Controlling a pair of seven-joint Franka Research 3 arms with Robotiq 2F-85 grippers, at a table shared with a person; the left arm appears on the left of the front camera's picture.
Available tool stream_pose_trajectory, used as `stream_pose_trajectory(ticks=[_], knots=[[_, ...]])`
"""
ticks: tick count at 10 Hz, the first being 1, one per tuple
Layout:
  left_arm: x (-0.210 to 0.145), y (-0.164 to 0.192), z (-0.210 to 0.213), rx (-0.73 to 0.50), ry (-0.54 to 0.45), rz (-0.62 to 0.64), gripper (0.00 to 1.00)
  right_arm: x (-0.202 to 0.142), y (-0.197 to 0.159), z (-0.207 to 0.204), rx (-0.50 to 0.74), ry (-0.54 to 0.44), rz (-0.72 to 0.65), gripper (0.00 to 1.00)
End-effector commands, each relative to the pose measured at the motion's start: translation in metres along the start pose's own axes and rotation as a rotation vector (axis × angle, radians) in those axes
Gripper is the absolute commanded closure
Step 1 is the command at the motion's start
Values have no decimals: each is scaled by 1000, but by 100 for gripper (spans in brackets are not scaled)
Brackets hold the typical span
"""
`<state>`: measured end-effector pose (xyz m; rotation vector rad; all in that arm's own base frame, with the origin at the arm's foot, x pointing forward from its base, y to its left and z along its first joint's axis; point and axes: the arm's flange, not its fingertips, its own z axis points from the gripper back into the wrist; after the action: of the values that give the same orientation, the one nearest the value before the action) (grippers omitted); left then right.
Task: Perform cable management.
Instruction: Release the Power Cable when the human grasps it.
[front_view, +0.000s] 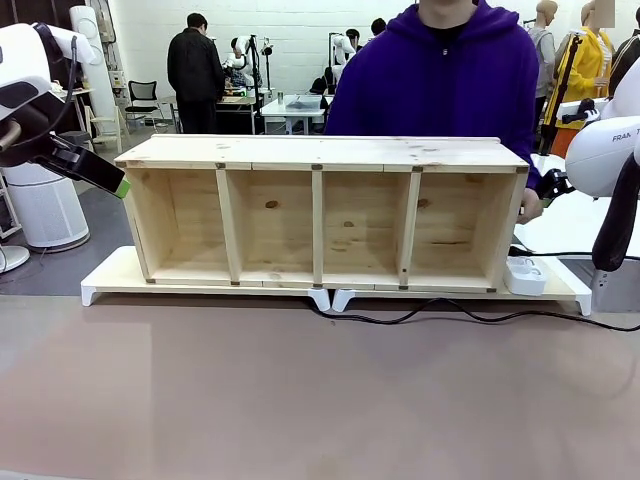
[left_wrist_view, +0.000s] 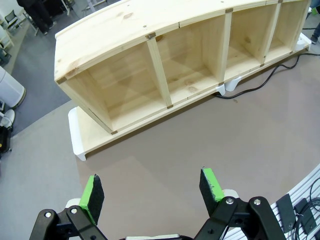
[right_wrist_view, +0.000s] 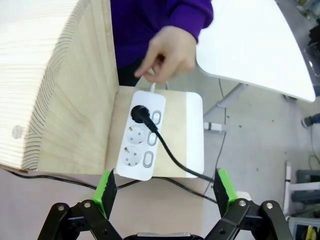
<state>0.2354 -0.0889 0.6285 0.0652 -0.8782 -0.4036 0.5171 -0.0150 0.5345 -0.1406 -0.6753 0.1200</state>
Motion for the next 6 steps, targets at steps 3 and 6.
stream_pose_trajectory(ticks=[3, 6], knots=[[-1, -2, 2, 9, 9, 0, 0, 0, 1, 0, 0, 3, -4, 0], [-1, -2, 2, 9, 9, 0, 0, 0, 1, 0, 0, 3, -4, 0]])
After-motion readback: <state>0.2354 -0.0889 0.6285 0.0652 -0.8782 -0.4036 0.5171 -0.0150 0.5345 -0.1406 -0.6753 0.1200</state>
